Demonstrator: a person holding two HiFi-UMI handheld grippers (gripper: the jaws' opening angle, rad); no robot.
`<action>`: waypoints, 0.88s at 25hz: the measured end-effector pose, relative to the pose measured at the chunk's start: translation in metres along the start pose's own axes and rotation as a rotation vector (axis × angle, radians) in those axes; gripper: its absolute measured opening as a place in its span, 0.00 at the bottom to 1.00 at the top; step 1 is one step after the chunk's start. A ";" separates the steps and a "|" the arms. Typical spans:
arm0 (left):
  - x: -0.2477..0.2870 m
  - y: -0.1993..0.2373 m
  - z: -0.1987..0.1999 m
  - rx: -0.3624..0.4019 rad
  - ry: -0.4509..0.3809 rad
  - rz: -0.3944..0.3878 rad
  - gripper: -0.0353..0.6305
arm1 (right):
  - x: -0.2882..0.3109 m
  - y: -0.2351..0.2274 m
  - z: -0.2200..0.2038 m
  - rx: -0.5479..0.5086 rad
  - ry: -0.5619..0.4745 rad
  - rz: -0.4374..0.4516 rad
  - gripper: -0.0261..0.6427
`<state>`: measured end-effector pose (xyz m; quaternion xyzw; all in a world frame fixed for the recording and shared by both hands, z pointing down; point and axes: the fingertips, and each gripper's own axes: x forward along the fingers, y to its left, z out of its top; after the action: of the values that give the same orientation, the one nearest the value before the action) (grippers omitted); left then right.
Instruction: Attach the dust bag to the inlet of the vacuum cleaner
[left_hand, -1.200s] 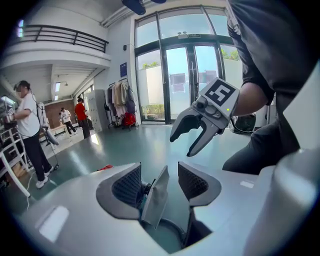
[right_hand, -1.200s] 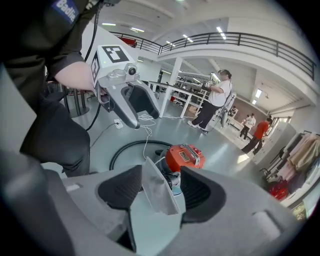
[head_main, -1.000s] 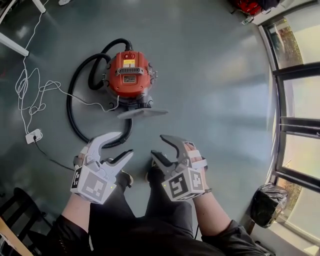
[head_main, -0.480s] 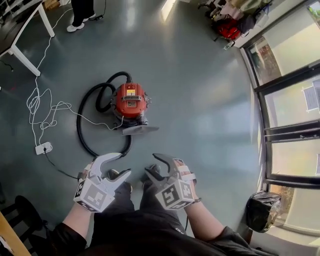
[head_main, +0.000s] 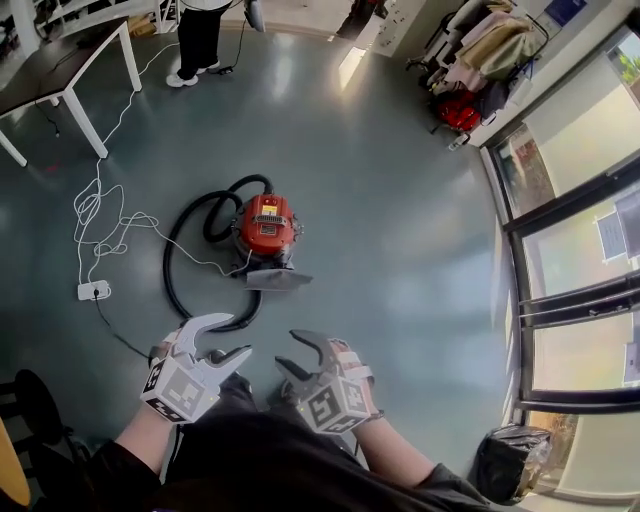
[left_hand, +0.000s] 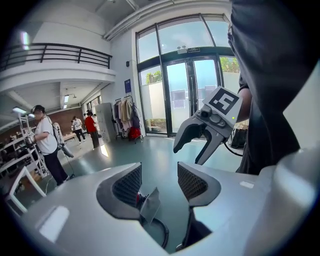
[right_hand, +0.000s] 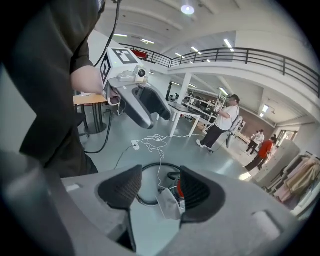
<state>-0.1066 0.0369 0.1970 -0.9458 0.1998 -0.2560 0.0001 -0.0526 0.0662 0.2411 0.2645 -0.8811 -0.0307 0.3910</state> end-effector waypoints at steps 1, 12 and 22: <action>-0.001 -0.008 0.005 -0.006 0.001 0.010 0.42 | -0.006 0.004 0.001 -0.010 -0.018 0.014 0.37; 0.013 -0.093 0.056 -0.080 -0.066 0.053 0.42 | -0.078 0.016 -0.001 0.100 -0.241 0.102 0.37; -0.027 -0.125 0.065 -0.018 -0.128 -0.054 0.41 | -0.102 0.036 0.033 0.105 -0.284 0.030 0.37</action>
<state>-0.0494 0.1558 0.1405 -0.9653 0.1761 -0.1930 -0.0024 -0.0351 0.1422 0.1590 0.2645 -0.9317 -0.0160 0.2484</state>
